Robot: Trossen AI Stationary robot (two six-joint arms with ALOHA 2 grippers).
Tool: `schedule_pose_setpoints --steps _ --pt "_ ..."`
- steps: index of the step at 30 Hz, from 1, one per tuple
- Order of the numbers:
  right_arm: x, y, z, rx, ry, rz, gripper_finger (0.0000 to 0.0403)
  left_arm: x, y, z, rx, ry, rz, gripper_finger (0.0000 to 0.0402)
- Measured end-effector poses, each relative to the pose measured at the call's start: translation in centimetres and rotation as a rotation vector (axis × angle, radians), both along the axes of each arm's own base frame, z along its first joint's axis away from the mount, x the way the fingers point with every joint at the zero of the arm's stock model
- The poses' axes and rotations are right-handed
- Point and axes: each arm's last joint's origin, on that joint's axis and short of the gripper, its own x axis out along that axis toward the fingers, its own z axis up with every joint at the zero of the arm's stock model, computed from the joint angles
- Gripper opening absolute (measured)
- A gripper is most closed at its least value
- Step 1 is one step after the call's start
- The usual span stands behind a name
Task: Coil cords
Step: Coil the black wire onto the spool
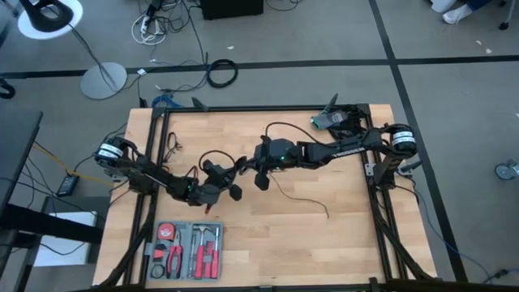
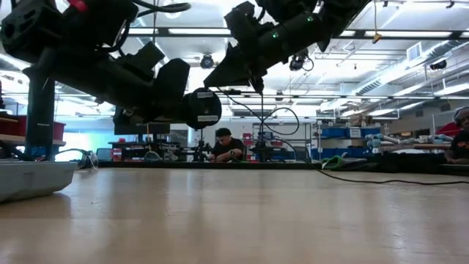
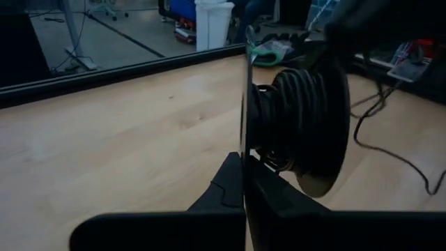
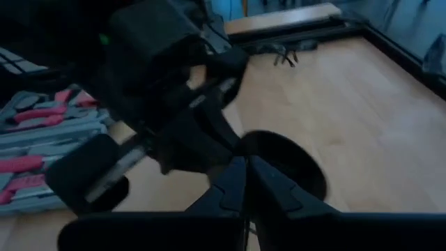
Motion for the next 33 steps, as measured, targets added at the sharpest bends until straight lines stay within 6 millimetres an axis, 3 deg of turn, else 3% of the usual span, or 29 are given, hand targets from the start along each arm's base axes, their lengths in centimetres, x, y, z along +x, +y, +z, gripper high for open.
schedule_pose_setpoints --steps 9,14,19,23,26,29,33 --pt "0.0 0.4 -0.6 0.022 0.035 0.012 0.0073 0.4 0.1 0.4 -0.010 -0.041 0.003 0.0000" --pt "-0.8 2.1 -2.6 0.010 0.107 0.124 0.0096 -0.1 0.3 0.3 0.019 -0.047 0.067 0.0000" --pt "-3.8 3.7 -6.9 0.009 0.001 0.108 0.0086 -0.9 0.5 -0.1 0.003 -0.094 0.071 0.0000" --pt "-7.7 4.3 -9.8 0.029 -0.249 0.019 0.0075 -1.1 0.6 -0.1 -0.004 -0.109 0.067 0.0000" --pt "-9.2 4.2 -11.3 0.008 -0.400 -0.105 0.0072 -1.1 0.6 -0.2 -0.009 -0.106 0.053 0.0000" --pt "-8.4 3.8 -13.3 -0.009 -0.409 -0.170 0.0075 -1.0 0.5 -0.1 -0.011 -0.111 0.047 0.0000" --pt "-5.7 3.6 -15.0 0.078 -0.426 -0.165 0.0089 -0.9 0.5 0.2 -0.019 -0.141 0.047 0.0000"
